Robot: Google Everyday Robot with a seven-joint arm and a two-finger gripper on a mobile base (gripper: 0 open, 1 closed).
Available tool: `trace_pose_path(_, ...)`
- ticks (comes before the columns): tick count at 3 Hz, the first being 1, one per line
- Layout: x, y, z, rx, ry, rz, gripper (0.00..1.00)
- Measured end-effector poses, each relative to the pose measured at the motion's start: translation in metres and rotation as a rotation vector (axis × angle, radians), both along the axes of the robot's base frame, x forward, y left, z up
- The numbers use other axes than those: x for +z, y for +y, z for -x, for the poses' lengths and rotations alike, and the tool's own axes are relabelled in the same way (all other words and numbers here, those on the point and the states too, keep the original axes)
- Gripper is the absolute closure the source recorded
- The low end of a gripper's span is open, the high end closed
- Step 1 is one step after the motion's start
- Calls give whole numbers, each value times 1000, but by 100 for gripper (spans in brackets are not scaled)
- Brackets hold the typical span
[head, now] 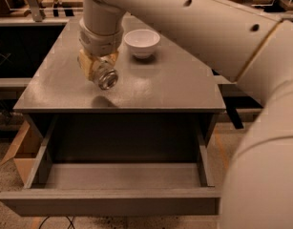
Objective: Place 7up can into top drawer
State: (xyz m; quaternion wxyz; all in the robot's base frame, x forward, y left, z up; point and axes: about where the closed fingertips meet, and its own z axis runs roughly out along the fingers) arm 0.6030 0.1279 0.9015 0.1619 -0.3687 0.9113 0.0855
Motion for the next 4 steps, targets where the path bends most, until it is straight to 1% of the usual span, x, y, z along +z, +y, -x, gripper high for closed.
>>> trace_pose_path(1, 3, -12, 21, 131, -56, -87, 100)
trace_pose_path(2, -3, -25, 40, 239, -82, -148, 100)
trace_pose_path(3, -10, -37, 63, 358, -105, -186, 100)
trace_pose_path(4, -13, -45, 82, 461, -129, -200, 100)
